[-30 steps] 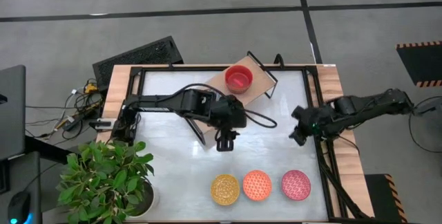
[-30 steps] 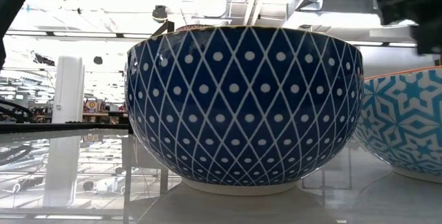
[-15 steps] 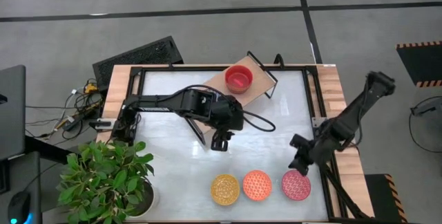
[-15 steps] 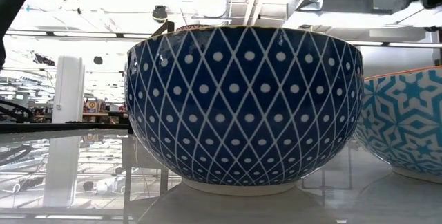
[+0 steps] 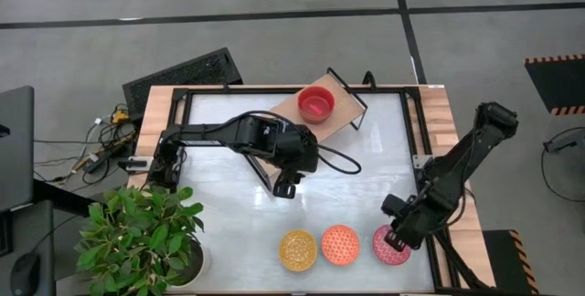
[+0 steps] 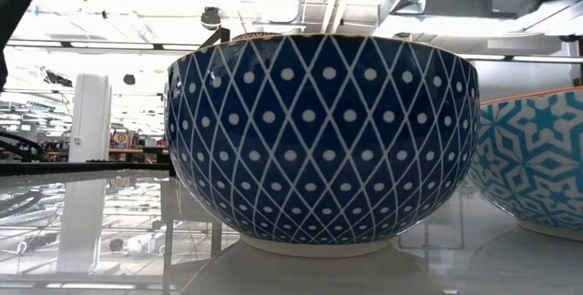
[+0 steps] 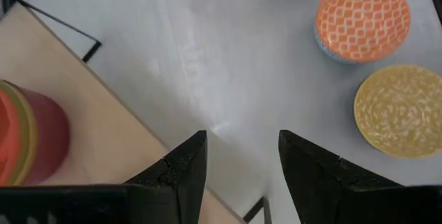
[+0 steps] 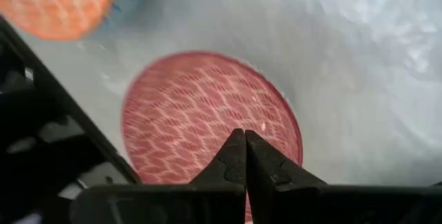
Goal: Place and stack bowls onto a shelf
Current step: Stack the patterned red bowl on top of the patterned blue bowl on the shelf
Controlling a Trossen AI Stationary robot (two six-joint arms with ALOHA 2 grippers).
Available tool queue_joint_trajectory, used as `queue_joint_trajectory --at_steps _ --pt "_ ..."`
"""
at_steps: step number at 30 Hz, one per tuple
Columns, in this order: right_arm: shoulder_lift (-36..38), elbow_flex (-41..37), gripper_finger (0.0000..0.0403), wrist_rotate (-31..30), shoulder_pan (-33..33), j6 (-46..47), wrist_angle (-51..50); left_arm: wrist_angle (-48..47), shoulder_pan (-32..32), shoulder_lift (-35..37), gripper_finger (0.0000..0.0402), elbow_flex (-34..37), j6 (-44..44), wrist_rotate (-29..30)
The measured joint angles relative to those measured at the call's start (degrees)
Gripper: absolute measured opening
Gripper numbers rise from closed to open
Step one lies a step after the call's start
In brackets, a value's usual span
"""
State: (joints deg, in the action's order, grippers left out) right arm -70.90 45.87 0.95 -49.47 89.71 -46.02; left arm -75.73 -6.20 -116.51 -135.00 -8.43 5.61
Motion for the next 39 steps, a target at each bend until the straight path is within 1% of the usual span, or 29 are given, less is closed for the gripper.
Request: queue_joint_trajectory --at_steps 6,12,18,20,25,28,35,39 --pt "-5.42 0.02 0.0017 3.55 0.4 -1.72 0.13 -1.38 0.02 -0.02 0.0165 0.0 -0.17 0.0" --pt "-10.19 0.02 0.0017 3.67 3.04 -4.75 0.12 -1.61 0.02 -0.02 0.0165 0.0 -0.18 0.0" --pt "-14.32 0.02 0.0017 3.44 6.91 -11.79 0.21 -2.24 0.04 -0.02 0.0165 0.0 -0.22 0.0" --pt "-14.72 0.02 0.0017 2.17 8.14 -13.74 0.2 -2.61 0.04 -0.03 0.0165 0.0 -0.42 0.0" --pt "-14.73 0.02 0.0019 -3.62 11.96 -17.6 0.2 -3.93 0.04 -0.04 0.0165 0.0 -0.91 0.25" --pt "-14.73 0.02 0.0019 -5.41 15.48 -22.64 1.42 -4.5 0.02 -0.04 0.0165 0.0 -1.96 0.28" --pt "-14.73 0.02 0.002 -5.89 23.54 -35.34 4.92 -4.56 0.02 -0.04 0.0165 0.0 -4.68 0.42" --pt "-14.73 0.02 0.0021 -7.36 27.93 -42.34 6.87 -4.61 0.04 -0.04 0.0165 0.0 -6.01 0.42"
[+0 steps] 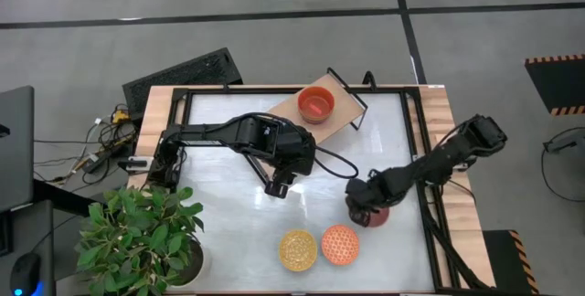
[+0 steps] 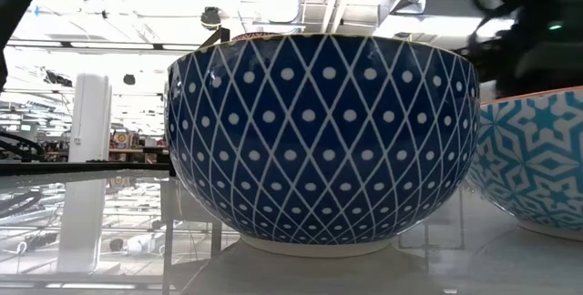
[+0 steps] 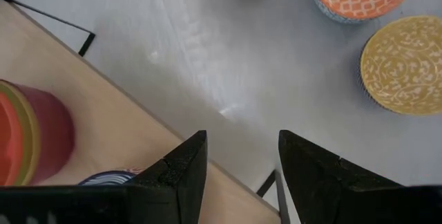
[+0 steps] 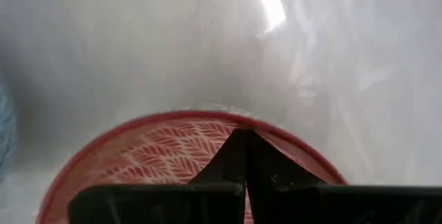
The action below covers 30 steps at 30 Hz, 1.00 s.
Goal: Place and stack bowls onto a shelf
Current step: Stack the patterned red bowl on top of the patterned blue bowl on the shelf
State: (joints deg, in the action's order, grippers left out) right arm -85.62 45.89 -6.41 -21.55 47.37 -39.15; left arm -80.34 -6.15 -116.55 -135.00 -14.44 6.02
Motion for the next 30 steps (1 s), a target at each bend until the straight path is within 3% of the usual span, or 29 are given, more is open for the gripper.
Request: queue_joint_trajectory --at_steps 10,14,18,24,30 --pt "0.0 -0.02 0.0021 1.31 7.91 -20.94 17.07 0.0 0.07 -0.02 0.0165 0.0 -2.43 0.33" --pt "0.0 0.49 0.0022 2.21 8.63 -24.34 20.37 0.1 0.44 -0.02 0.0165 0.0 -2.47 0.64" --pt "0.94 3.28 0.003 3.31 8.02 -24.36 17.04 1.51 1.57 -0.02 0.0165 0.0 -1.27 0.66" --pt "6.52 11.5 0.0029 3.17 5.96 -21.37 4.08 8.75 3.87 -0.02 0.0165 0.0 2.05 0.66" --pt "13.54 18.0 0.0029 -0.58 2.85 -7.98 -12.97 17.94 5.72 -0.02 0.0165 1.42 7.34 0.66"
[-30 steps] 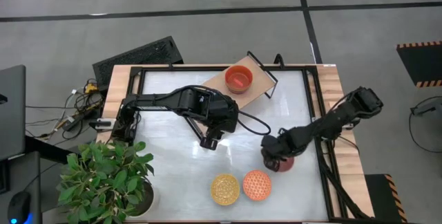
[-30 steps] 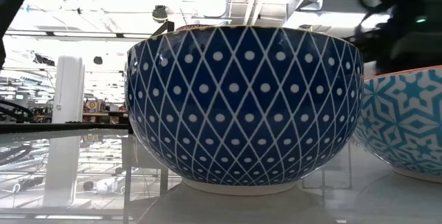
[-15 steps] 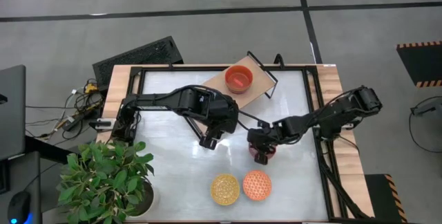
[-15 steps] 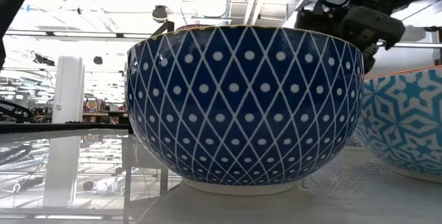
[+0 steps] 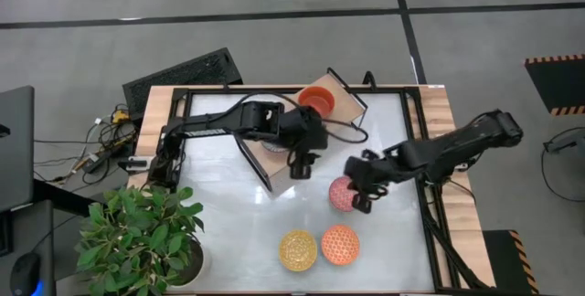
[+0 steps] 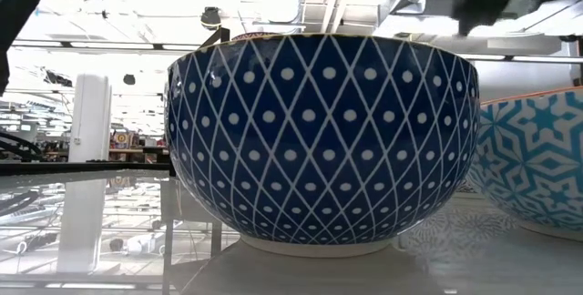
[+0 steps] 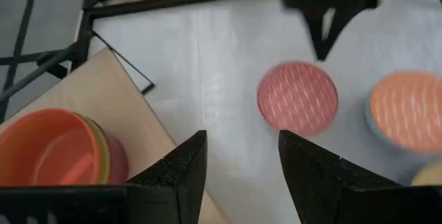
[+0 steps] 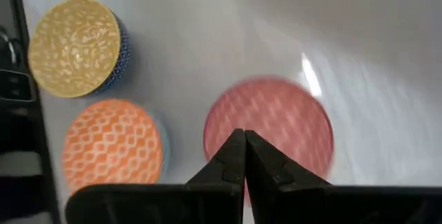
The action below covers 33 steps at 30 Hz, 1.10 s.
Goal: Place and stack bowls onto a shelf
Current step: Stack the patterned red bowl on top of the patterned blue bowl on the shelf
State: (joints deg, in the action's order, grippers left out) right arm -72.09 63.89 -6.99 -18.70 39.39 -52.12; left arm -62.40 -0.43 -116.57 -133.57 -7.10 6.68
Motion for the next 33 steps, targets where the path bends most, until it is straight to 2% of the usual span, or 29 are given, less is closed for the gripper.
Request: queue_joint_trajectory --at_steps 4,8,14,19,27,33 --pt "5.59 0.67 0.0035 -1.72 -4.78 12.29 -6.3 4.32 0.33 -0.42 0.0165 2.01 5.94 -0.02" --pt "9.76 0.67 0.0034 -6.63 -11.43 26.1 -11.92 8.08 0.33 -0.86 0.0165 5.46 10.89 -0.05" --pt "11.34 0.65 0.0029 -14.12 -18.81 39.97 -17.9 13.57 -0.89 -2.23 0.0165 10.65 11.92 1.77" --pt "9.54 0.62 0.0034 -14.68 -20.58 42.35 -18.25 14.96 -2.4 -4.97 0.0165 12.16 12.1 4.23" --pt "4.99 0.57 0.003 -13.42 -21.29 42.29 -17.33 18.1 -4.2 -12.19 0.0165 12.54 15.59 2.55" --pt "2.58 0.6 0.0033 -11.02 -22.3 43.16 -17.28 21.26 -4.91 -15.04 0.0165 12.52 17.82 1.45"
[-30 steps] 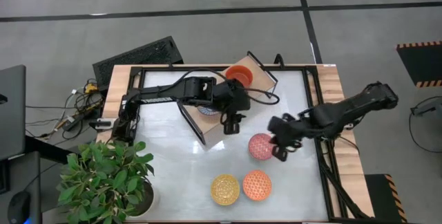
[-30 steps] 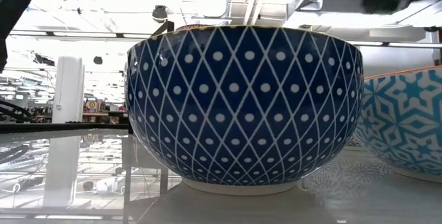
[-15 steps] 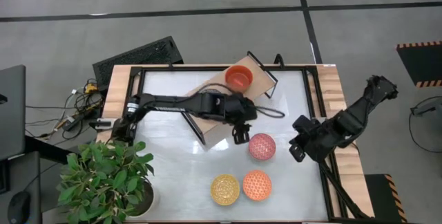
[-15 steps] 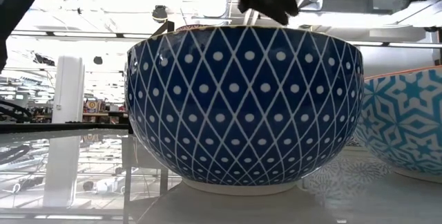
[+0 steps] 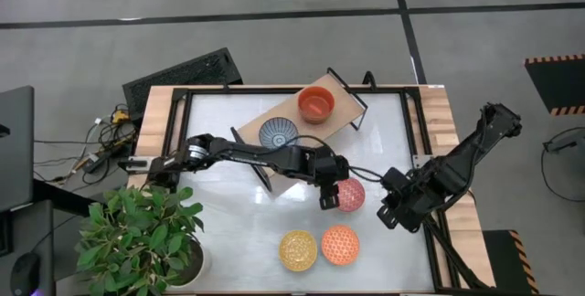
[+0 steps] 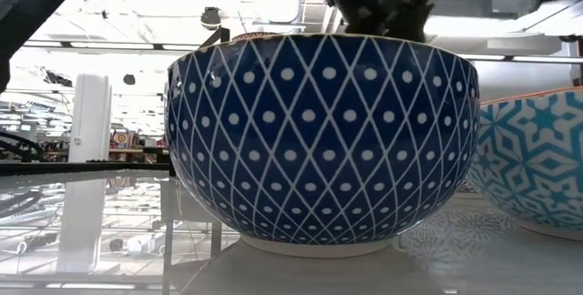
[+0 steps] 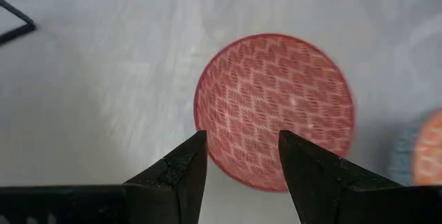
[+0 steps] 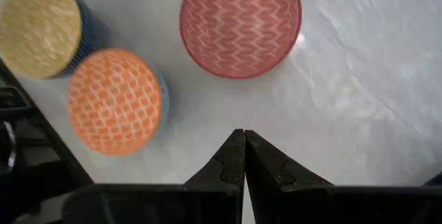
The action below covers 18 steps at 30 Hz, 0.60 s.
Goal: Place and stack bowls onto a shelf
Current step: Stack the patterned red bowl on top of the patterned blue bowl on the shelf
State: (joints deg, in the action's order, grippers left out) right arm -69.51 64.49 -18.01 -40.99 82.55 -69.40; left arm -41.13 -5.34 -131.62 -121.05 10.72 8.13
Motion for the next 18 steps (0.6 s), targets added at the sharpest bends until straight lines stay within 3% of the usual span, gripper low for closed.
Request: queue_joint_trajectory --at_steps 18 --pt "-1.78 0.02 0.0036 0.06 -3.47 4.59 2.5 1.01 0.02 -5.65 0.0151 0.07 2.45 0.59"
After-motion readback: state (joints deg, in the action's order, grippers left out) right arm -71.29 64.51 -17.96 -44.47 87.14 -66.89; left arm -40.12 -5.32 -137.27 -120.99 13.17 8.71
